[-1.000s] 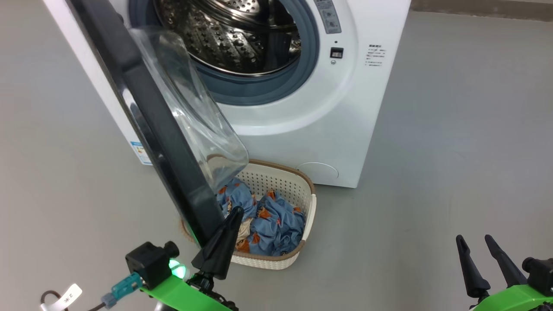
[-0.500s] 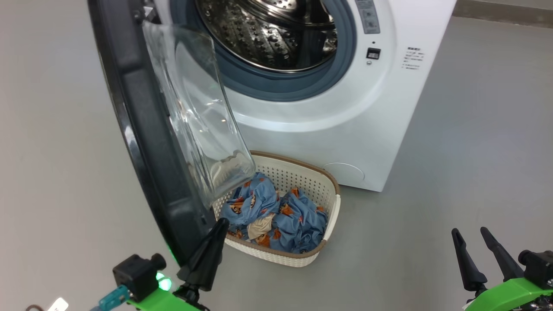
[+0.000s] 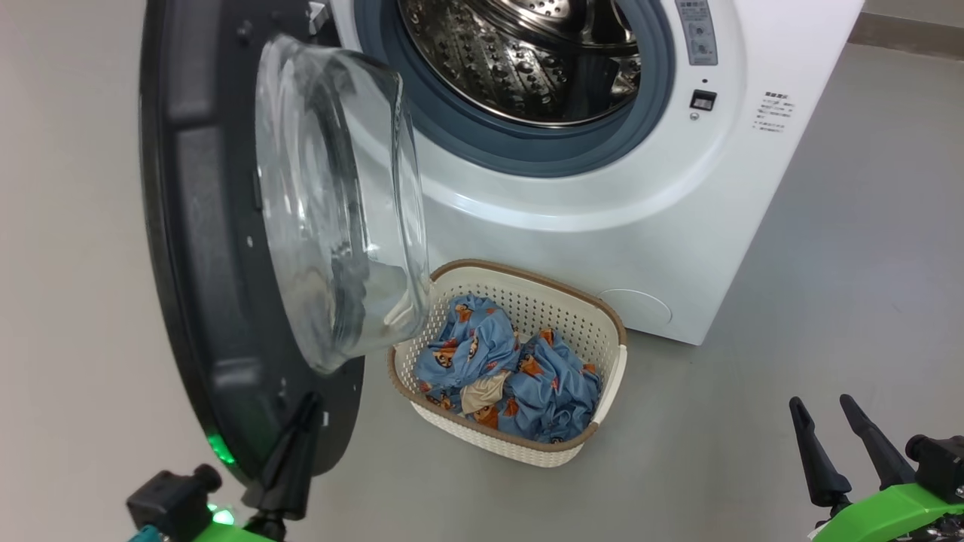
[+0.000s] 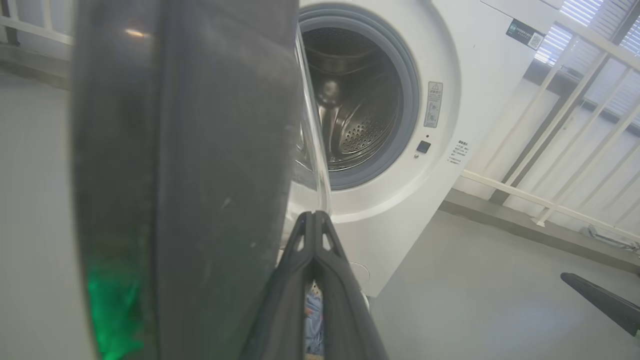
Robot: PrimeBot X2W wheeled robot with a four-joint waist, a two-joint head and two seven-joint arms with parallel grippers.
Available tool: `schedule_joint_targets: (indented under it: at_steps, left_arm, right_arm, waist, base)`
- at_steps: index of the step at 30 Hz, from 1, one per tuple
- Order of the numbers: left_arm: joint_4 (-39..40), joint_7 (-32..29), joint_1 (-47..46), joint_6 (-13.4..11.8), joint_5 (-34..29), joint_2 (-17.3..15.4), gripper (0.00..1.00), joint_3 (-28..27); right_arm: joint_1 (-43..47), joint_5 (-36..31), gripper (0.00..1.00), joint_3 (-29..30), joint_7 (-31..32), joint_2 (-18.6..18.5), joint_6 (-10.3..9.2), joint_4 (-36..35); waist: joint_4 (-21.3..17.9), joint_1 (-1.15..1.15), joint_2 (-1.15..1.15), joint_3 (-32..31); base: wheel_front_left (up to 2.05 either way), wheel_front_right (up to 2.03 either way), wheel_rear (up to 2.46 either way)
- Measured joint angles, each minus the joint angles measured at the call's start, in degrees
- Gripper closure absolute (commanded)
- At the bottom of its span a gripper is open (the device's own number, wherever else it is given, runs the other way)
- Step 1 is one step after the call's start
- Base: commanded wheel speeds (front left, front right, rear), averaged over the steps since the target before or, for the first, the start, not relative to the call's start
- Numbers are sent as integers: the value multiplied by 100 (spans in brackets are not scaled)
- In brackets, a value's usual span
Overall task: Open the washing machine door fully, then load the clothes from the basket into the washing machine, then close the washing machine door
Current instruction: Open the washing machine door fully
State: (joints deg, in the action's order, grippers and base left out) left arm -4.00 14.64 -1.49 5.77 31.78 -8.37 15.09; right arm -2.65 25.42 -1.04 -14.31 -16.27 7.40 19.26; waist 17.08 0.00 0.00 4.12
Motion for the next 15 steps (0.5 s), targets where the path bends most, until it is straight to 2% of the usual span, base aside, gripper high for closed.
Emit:
schedule_joint_targets:
  at_steps: [9, 15]
  left_arm:
    - [54, -1, 160, -243, -97, -32, 100, -549]
    - [-40, -1, 147, -249, -131, -130, 100, -903]
  right_arm:
    - [0, -1, 0, -4, 0, 3, 0, -9]
    - [-2, -19, 0, -32, 0, 4, 0, -11]
  waist:
    - [168, 0, 0, 26]
    - [228, 0, 0, 111]
  base:
    - [0, 0, 0]
    - [0, 0, 0]
